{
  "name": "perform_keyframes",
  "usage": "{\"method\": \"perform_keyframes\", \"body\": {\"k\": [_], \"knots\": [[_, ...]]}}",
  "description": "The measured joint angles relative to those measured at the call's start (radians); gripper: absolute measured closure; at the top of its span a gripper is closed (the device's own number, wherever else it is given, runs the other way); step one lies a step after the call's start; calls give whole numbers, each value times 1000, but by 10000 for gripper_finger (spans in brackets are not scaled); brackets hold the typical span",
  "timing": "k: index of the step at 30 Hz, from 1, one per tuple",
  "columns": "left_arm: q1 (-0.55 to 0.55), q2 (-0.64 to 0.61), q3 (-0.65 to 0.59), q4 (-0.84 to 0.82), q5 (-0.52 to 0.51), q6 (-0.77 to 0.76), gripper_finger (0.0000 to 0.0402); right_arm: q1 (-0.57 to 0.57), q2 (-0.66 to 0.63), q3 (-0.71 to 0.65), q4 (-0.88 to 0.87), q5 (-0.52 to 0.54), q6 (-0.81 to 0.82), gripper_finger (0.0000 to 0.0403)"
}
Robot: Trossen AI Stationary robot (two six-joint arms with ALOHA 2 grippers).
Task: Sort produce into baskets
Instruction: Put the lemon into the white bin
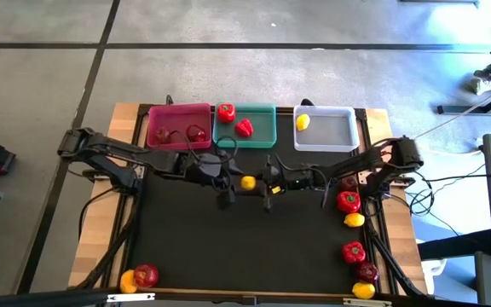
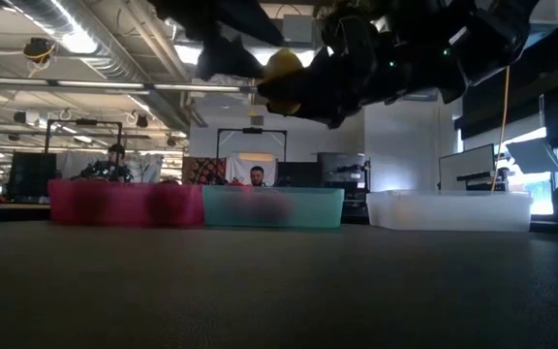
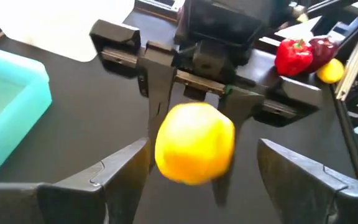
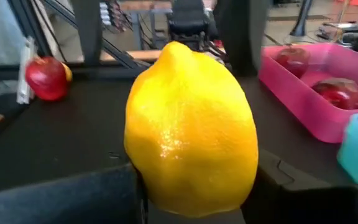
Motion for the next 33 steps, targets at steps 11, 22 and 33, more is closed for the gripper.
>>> {"method": "perform_keyframes", "body": {"k": [11, 22, 33], "knots": [[-1, -59, 0, -85, -87, 119, 112, -61, -253, 0, -456, 140, -49, 270], [0, -42, -97, 12, -90, 83, 112, -325, -432, 0, -802, 221, -18, 269], [0, -21, -137, 27, -95, 44, 112, -627, -406, 0, -1000, 108, 72, 269]]}}
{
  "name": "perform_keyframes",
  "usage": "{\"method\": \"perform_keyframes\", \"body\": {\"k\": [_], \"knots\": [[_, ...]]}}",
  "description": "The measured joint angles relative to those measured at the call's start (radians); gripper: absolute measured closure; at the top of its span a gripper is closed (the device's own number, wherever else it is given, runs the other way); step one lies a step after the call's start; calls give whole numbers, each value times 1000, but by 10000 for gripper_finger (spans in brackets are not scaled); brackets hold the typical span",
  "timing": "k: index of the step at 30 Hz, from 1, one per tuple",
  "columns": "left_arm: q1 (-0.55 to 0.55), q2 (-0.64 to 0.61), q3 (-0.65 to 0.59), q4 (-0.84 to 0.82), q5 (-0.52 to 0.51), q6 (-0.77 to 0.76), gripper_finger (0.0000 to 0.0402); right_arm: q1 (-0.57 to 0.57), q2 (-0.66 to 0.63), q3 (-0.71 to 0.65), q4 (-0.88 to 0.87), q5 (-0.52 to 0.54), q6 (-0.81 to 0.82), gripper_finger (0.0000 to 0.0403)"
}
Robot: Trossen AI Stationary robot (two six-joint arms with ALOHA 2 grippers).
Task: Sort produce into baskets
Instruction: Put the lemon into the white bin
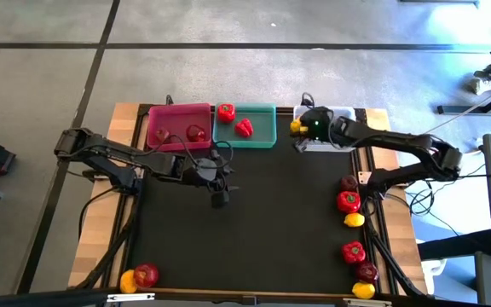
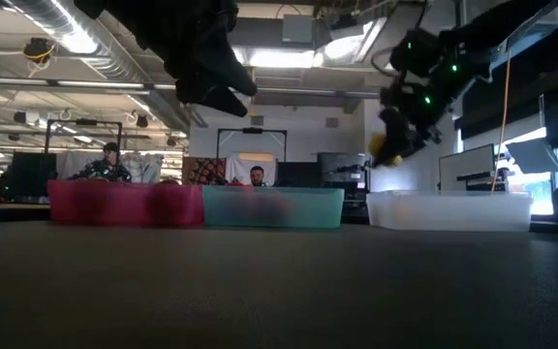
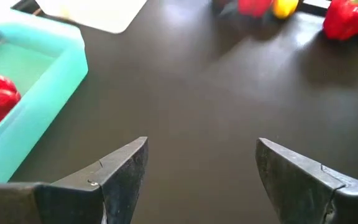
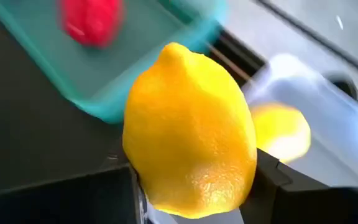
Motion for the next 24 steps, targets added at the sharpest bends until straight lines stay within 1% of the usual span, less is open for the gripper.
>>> {"method": "perform_keyframes", "body": {"k": [4, 9, 13, 17, 24], "knots": [[1, 2, 0, 10, -11, -1, 112, -76, 1, 0, -63, -12, 45, 269], [1, 2, 0, 24, -13, 1, 112, -137, 1, 0, -74, -27, 98, 269], [1, 2, 0, 21, -13, -20, 112, -153, 1, 0, -112, -28, 153, 269], [-3, 2, 0, 16, -13, -17, 112, -151, 27, 0, -138, -45, 157, 269], [-3, 2, 0, 22, -13, -32, 112, -159, 127, 0, -130, -80, 157, 269]]}}
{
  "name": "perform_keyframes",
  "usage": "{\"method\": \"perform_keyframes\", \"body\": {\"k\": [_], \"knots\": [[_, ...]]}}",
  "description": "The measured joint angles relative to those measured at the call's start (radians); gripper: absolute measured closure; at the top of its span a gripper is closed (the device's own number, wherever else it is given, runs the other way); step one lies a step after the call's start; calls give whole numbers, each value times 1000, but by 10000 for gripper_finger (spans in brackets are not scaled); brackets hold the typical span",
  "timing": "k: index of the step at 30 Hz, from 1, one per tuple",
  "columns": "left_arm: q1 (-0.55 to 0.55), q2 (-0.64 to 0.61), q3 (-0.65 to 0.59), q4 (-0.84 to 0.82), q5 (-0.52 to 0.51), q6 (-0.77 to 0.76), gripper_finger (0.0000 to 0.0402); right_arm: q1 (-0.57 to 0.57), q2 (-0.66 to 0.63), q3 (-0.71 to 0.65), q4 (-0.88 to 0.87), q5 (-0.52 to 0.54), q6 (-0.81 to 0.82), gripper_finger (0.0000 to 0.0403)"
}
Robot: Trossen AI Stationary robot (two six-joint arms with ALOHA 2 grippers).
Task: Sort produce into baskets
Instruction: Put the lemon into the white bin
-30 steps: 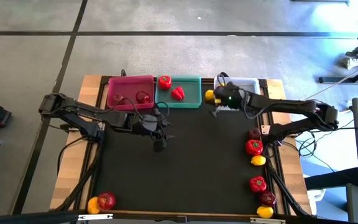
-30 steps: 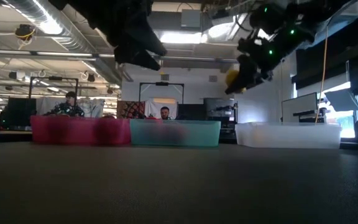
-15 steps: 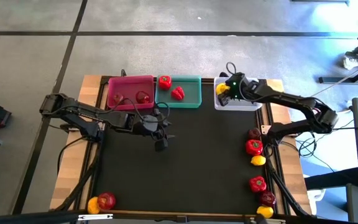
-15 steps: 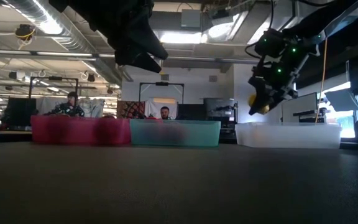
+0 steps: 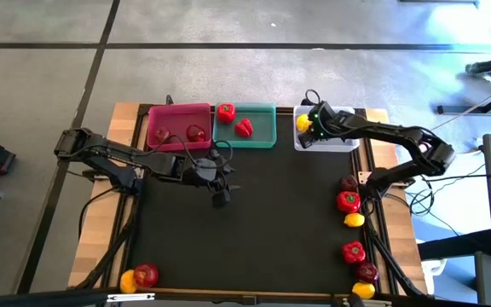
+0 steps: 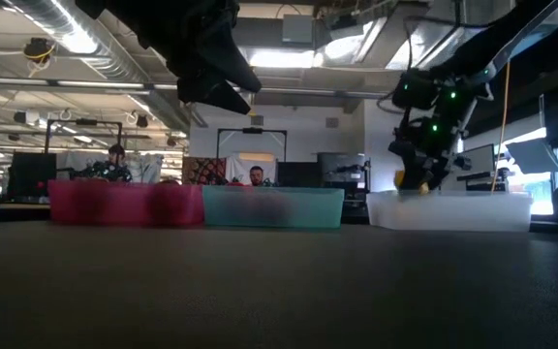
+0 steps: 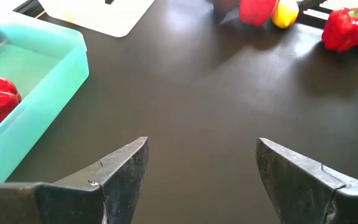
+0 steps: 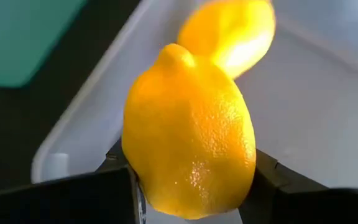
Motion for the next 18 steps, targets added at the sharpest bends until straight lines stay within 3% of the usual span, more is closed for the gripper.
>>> {"method": "perform_keyframes", "body": {"k": [8, 18], "knots": [[-4, 0, 0, 0, 0, -13, 112, 2, 113, 0, 33, -27, -9, 269], [-3, 0, 0, 2, 0, -8, 112, 2, 156, 0, 56, -45, -15, 253]]}}
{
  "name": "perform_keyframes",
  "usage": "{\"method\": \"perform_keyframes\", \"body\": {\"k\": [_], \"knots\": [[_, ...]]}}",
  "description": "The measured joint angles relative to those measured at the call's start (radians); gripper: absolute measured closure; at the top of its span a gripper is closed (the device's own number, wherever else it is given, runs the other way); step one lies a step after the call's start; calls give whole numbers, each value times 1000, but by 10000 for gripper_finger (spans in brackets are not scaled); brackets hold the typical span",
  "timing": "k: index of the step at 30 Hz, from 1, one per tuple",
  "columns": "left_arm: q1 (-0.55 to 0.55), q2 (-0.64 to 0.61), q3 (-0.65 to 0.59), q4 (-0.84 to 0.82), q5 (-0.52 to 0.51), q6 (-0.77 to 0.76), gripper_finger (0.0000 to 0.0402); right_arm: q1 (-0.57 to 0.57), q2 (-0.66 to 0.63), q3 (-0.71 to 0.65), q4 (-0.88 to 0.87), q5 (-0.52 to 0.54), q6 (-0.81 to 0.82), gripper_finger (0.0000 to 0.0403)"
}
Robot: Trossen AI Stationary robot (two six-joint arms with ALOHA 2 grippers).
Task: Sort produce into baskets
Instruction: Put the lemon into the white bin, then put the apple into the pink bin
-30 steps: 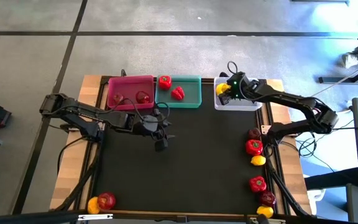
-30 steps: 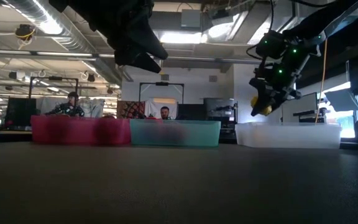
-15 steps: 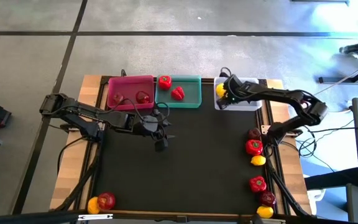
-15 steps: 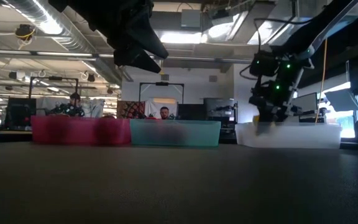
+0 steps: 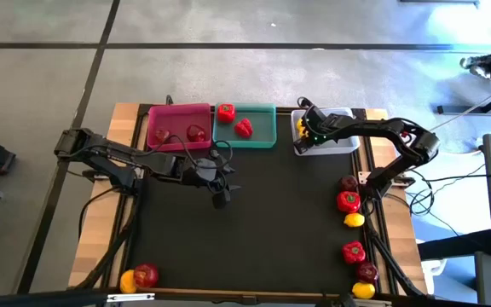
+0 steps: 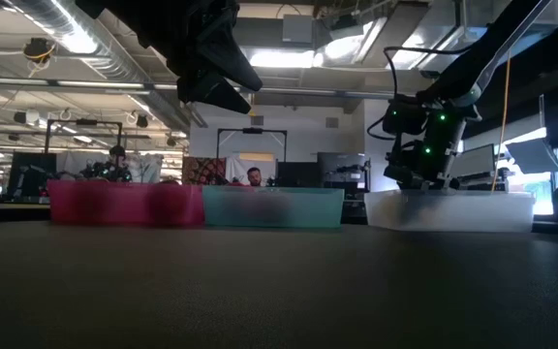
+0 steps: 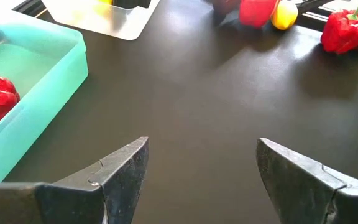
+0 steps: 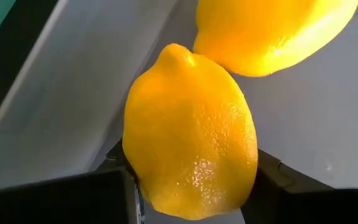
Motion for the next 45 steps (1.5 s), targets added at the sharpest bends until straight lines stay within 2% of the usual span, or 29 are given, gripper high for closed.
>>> {"method": "perform_keyframes", "body": {"k": [7, 11, 18, 25, 29, 37, 45], "knots": [[0, 0, 0, 0, 0, 19, 112, 0, 0, 0, 1, -1, -25, 171], [0, 0, 0, 0, 0, 20, 112, 0, -20, 18, -39, -4, -33, 142], [0, 0, 0, -4, 0, 35, 112, 2, -84, 75, -108, -6, -47, 137], [0, 0, 1, 2, -28, 40, 112, 75, -186, 140, -188, -34, -57, 143], [0, 0, 1, 2, -30, 37, 112, 154, -231, 141, -121, -49, -49, 143], [-16, 0, 1, -16, -8, 38, 112, 404, -223, 134, 57, -88, -50, 143], [-120, 0, 1, -147, 21, -130, 112, 632, -170, 132, 141, -103, -122, 143]]}}
